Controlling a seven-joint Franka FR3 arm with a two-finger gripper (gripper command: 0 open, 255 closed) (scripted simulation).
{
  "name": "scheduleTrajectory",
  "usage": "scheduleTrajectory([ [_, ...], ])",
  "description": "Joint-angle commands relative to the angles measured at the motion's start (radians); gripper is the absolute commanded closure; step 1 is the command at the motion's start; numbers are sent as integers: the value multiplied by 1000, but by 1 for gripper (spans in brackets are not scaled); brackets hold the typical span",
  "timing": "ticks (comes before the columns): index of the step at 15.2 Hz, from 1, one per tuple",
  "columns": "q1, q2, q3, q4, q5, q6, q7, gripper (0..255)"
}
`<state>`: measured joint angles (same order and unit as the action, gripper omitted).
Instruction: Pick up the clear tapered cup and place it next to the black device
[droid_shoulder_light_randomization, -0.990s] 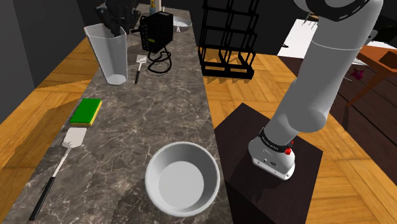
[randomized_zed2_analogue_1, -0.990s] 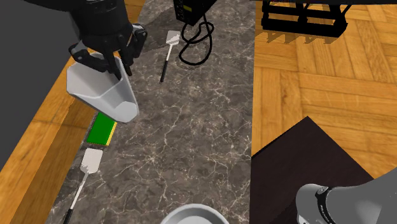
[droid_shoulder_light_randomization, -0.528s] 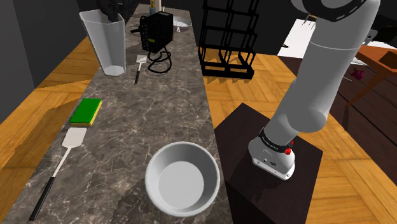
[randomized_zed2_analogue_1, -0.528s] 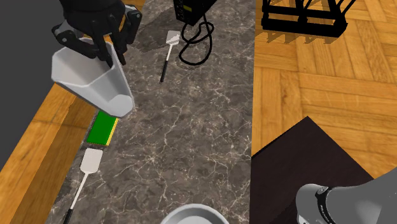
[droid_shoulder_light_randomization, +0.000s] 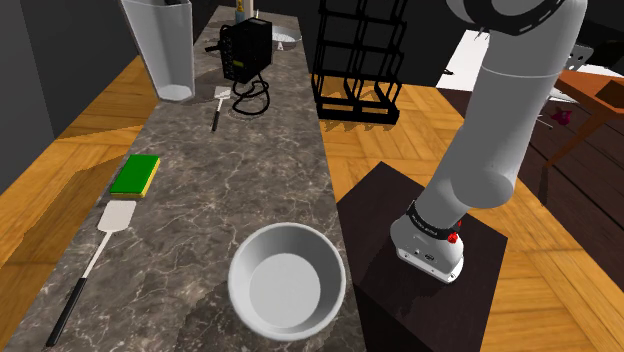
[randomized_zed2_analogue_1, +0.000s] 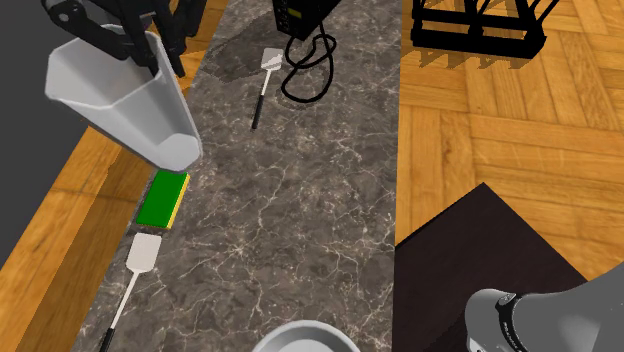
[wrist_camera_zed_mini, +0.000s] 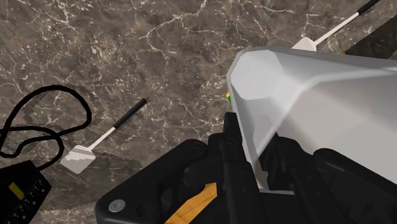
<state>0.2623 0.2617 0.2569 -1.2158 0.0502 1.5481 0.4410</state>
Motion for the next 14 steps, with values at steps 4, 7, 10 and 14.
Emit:
scheduleTrajectory([
  [4,-9,22,-6,80,-2,-60,-14,255],
  [7,-59,9,-28,66,11,-65,-81,255],
  [10,-106,8,-50,69,22,-76,-148,255],
  [14,-165,26,-80,99,32,-99,-234,255],
])
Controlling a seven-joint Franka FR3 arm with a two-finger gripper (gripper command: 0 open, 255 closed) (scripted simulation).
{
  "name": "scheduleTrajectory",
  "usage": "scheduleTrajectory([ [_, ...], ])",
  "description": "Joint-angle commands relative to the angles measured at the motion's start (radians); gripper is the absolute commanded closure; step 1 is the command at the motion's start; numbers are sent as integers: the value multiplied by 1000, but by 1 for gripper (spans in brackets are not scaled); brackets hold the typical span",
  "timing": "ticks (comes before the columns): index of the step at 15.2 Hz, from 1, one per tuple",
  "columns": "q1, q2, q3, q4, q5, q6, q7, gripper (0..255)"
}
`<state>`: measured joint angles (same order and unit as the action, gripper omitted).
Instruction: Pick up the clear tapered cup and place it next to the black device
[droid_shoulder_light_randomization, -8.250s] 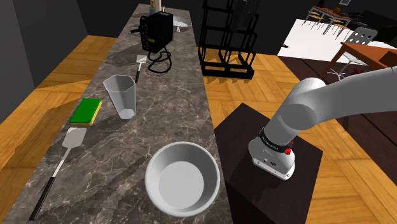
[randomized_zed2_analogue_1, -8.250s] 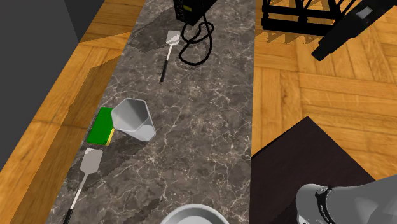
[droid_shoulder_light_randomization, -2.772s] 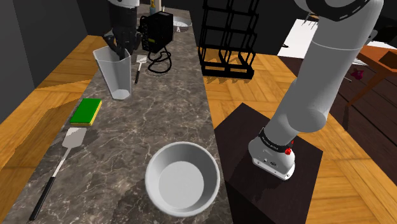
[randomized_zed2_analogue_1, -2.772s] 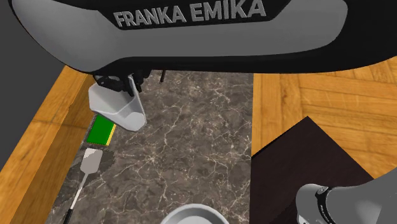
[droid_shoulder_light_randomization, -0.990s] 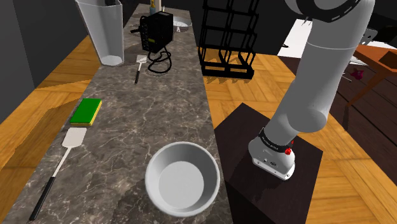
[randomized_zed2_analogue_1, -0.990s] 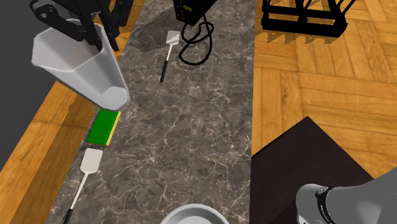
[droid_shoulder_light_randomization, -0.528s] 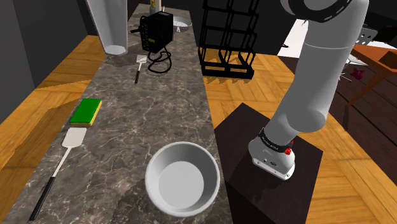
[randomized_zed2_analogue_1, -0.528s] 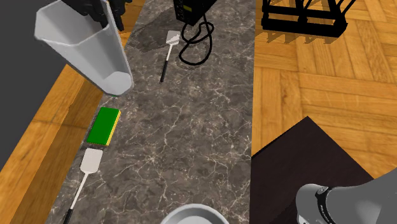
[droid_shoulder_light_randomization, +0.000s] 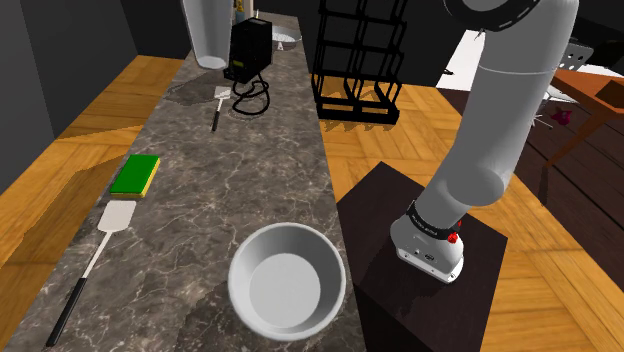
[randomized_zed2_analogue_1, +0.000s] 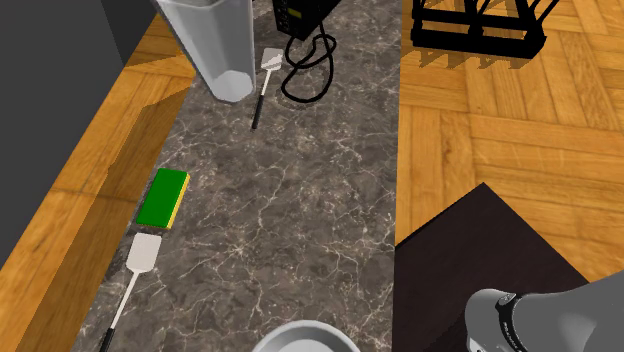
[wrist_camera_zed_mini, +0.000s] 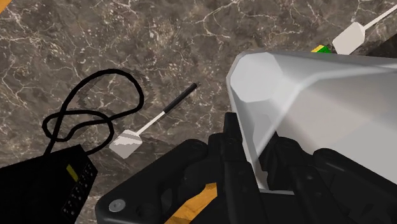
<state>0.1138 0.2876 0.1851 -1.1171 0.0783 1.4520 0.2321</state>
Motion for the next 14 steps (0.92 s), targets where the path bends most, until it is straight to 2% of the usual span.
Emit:
scheduleTrajectory([
  [1,-31,8,-15,13,6,-10,-46,255],
  [7,-117,93,-56,147,13,-75,-168,255],
  [14,-126,22,-58,-60,21,60,-186,255],
])
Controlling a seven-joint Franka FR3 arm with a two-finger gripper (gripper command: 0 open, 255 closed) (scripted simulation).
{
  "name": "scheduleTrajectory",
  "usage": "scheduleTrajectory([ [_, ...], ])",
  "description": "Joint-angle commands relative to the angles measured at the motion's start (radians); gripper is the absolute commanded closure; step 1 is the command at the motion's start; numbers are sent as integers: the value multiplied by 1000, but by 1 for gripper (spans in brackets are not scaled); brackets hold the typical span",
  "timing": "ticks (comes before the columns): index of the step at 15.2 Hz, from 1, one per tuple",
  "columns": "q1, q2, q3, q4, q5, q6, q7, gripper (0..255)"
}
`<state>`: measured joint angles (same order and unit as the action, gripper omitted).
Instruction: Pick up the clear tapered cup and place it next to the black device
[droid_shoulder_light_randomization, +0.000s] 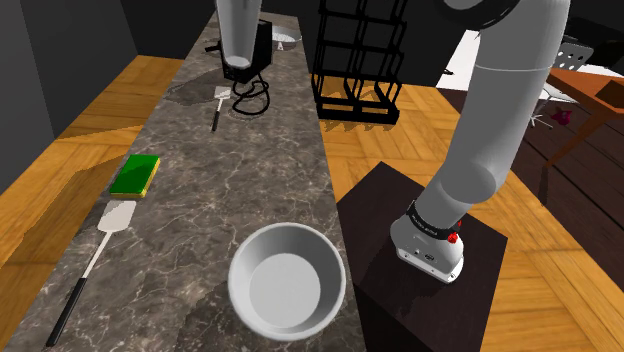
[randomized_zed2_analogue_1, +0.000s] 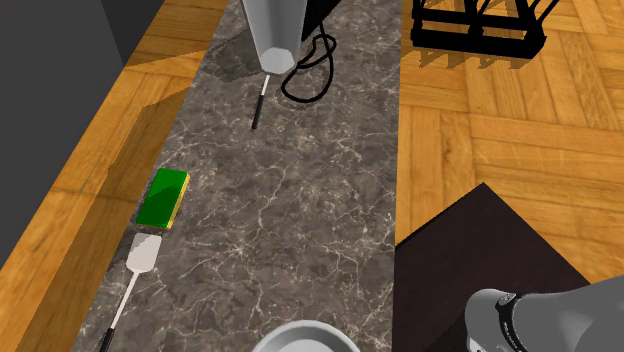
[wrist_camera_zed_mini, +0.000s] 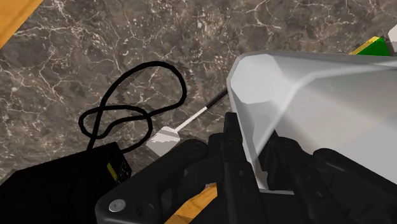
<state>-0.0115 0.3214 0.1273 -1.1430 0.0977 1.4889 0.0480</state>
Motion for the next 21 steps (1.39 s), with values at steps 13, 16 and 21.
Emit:
scheduleTrajectory([
  [13,-6,-67,-2,-291,9,223,-28,255],
  [16,-6,-72,-2,-337,11,265,-33,255],
  [21,-6,-74,-2,-407,13,332,-41,255],
])
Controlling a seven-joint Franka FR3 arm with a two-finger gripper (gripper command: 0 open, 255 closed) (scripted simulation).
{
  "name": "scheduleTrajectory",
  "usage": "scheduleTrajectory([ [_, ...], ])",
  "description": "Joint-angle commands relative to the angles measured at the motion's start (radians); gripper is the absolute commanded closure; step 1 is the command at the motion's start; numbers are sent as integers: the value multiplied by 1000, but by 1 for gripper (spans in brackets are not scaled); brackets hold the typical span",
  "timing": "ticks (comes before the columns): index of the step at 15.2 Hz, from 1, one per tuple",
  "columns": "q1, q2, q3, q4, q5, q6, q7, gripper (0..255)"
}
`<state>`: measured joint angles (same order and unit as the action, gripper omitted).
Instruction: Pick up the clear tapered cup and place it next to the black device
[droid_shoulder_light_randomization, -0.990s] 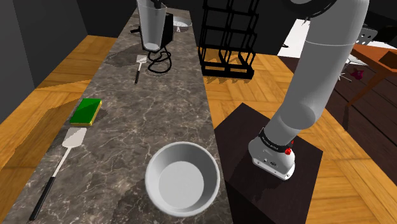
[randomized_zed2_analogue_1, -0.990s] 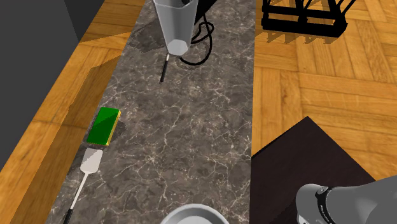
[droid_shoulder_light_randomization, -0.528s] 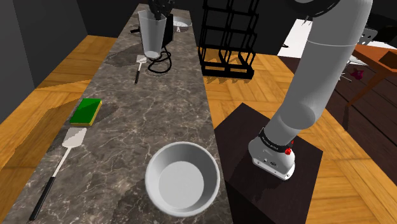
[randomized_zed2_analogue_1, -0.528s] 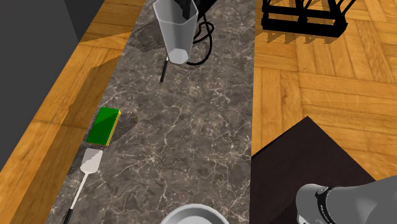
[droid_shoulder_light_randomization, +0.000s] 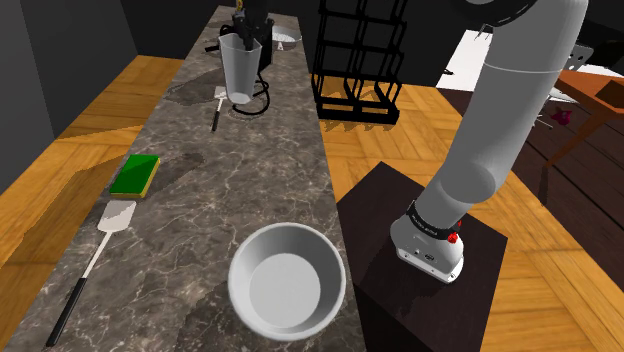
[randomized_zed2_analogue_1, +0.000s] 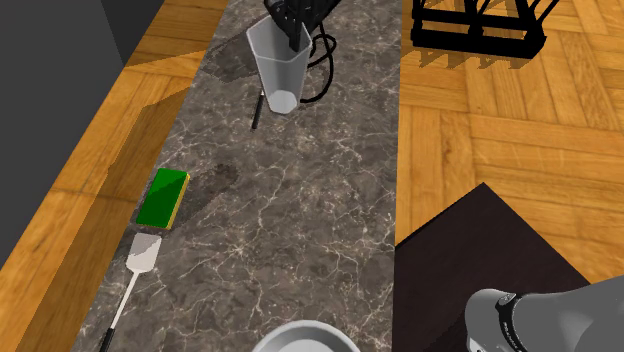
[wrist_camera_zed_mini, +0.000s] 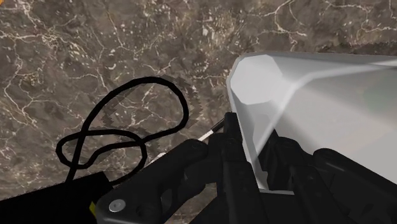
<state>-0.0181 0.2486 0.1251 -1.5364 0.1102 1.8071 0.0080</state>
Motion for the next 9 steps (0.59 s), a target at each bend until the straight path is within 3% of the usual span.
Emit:
scheduleTrajectory([
  [1,1,0,0,-26,1,27,-2,255],
  [9,1,11,0,-118,3,130,-14,255],
])
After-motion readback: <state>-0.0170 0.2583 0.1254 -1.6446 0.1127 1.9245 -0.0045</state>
